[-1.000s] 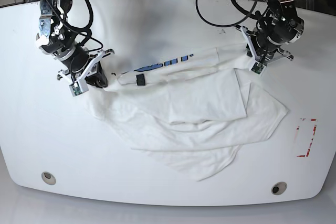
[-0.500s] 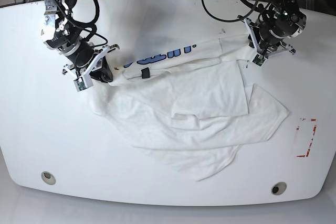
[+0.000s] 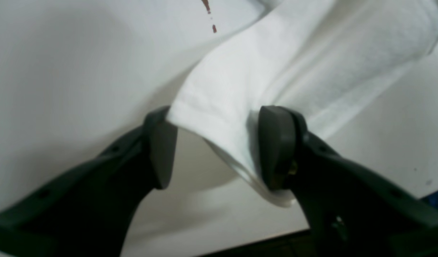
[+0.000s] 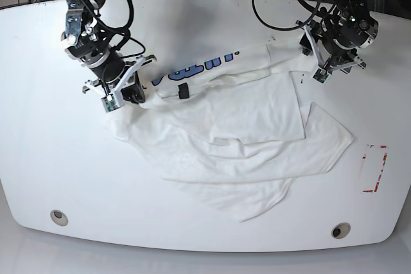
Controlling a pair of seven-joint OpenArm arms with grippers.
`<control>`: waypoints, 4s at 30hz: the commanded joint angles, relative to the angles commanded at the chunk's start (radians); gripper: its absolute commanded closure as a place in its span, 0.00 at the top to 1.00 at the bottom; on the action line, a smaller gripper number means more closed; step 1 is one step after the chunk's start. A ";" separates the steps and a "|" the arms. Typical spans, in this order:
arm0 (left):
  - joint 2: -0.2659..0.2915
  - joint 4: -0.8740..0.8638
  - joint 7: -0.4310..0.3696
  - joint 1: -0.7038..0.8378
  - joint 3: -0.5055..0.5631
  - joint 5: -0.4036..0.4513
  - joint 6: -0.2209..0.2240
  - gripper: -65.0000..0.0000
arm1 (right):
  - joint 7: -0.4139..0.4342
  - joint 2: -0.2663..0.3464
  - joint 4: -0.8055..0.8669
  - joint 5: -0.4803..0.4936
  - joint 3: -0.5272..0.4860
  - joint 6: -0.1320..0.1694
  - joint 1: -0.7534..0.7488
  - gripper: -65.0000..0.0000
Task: Fold the T-shirt properly
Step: 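Lay the shirt down with both grippers holding its edge, then release the left gripper and move it to the shirt's hem corner, then grasp the hem corner with the left gripper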
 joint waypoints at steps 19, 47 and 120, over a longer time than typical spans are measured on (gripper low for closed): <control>-0.143 -0.005 0.140 -0.041 -0.041 -0.351 0.000 0.51 | 0.000 -0.032 0.000 -0.044 -0.002 0.000 0.002 0.00; -0.322 -0.855 -0.161 -0.614 -0.206 -0.350 0.064 0.51 | 0.000 -0.035 -0.006 -0.041 -0.002 0.000 0.023 0.00; -0.255 -1.152 -0.489 -0.712 -0.012 -0.318 0.202 0.00 | -0.005 -0.034 0.046 -0.037 0.003 0.000 0.014 0.00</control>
